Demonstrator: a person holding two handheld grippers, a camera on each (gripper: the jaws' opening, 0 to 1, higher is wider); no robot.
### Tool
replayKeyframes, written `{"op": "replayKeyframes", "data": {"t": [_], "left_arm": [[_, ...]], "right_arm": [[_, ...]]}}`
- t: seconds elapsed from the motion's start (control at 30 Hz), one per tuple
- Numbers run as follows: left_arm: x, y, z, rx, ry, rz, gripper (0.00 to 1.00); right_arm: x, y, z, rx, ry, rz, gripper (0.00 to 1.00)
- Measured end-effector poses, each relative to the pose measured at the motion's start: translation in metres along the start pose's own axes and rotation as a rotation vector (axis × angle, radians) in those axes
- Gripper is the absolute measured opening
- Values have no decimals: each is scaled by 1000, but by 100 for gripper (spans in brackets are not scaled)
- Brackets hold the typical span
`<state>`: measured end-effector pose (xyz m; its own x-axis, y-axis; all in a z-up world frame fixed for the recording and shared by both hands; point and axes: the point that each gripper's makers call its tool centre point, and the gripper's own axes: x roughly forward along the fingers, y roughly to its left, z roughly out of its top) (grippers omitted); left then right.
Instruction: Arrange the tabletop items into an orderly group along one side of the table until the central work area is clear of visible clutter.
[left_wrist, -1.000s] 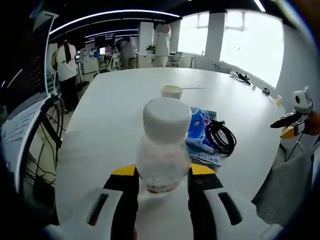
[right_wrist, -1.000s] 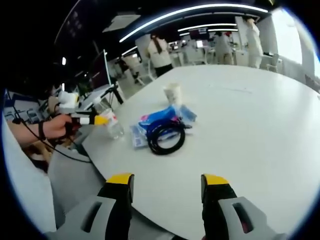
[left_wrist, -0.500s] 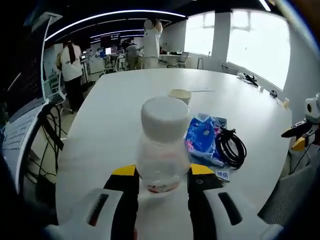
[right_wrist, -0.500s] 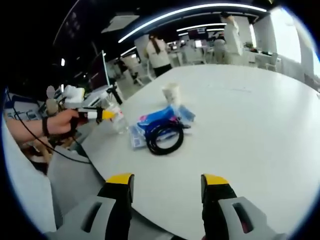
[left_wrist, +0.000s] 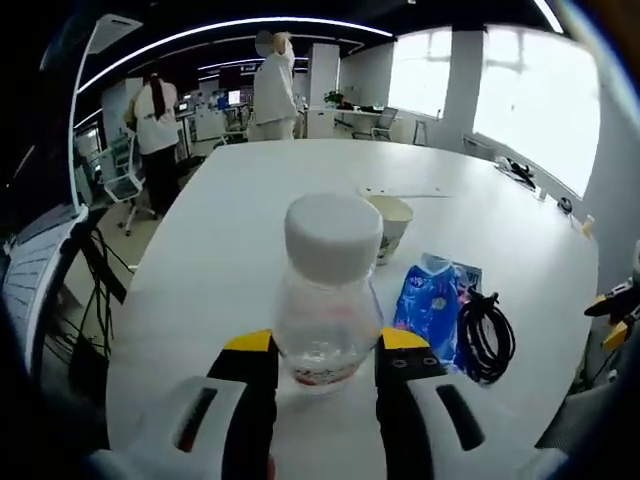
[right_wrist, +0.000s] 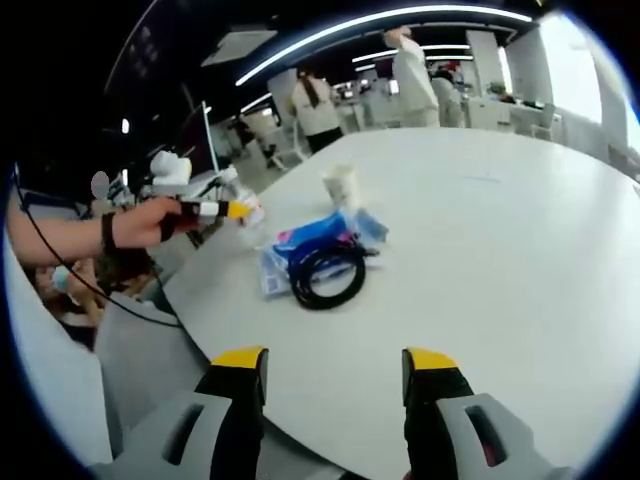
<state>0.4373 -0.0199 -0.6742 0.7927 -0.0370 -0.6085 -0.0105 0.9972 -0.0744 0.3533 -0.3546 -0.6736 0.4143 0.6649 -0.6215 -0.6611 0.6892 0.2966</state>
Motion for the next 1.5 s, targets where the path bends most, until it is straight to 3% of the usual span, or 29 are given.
{"op": "replayKeyframes", "data": {"t": [0.8, 1.5], "left_arm": [[58, -19, 41, 37, 17, -33, 36], [104, -15, 75, -7, 8, -19, 37]], "right_arm": [[4, -5, -2, 9, 17, 9, 55], [5, -14, -3, 30, 26, -3, 55]]}}
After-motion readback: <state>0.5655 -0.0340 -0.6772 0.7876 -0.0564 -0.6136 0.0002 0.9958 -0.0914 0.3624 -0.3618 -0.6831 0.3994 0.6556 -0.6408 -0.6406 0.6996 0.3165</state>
